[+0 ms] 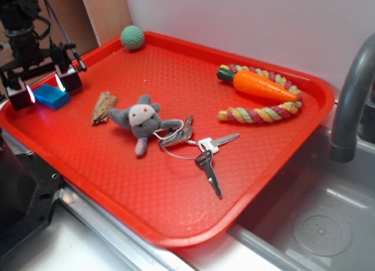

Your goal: Grab the blue block.

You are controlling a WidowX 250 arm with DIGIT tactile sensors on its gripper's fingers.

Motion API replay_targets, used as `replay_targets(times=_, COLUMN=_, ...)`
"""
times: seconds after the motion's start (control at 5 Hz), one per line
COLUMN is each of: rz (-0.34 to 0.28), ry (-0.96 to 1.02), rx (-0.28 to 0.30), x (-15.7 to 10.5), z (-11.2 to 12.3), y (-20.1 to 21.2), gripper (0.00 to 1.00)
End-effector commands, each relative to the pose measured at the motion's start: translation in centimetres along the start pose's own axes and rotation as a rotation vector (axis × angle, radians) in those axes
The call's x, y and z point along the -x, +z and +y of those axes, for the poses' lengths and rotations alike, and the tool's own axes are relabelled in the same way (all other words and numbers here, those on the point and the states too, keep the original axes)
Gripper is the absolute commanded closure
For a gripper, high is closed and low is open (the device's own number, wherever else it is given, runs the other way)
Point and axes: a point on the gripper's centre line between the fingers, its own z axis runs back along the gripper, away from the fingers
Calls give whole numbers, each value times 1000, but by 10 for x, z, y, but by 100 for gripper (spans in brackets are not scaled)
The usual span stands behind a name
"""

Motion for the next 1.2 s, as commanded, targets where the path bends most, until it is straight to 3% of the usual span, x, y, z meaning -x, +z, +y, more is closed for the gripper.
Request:
replay_targets(times=0.0, rz=-28, ry=-106, rx=-48, x=16, z=0, y=-11, gripper=100)
replay_targets(times=0.2, rz=16, ry=-358, rx=14, x=20, z=-19, y=11, gripper=100)
replay_targets(times=0.4, rz=-34, ry=-602, rx=156, x=45, z=-25, y=62, gripper=100)
replay_targets(times=0.6, rz=-30, ry=-851, rx=199, x=74, z=0, y=112, gripper=100)
replay_targets(times=0.8, rz=-46, ry=-1104, rx=172, x=106, z=-19, y=155, gripper=100)
replay_targets(times=1.0, rz=10, ry=-1348, rx=276, x=121, z=-34, y=177, gripper=100)
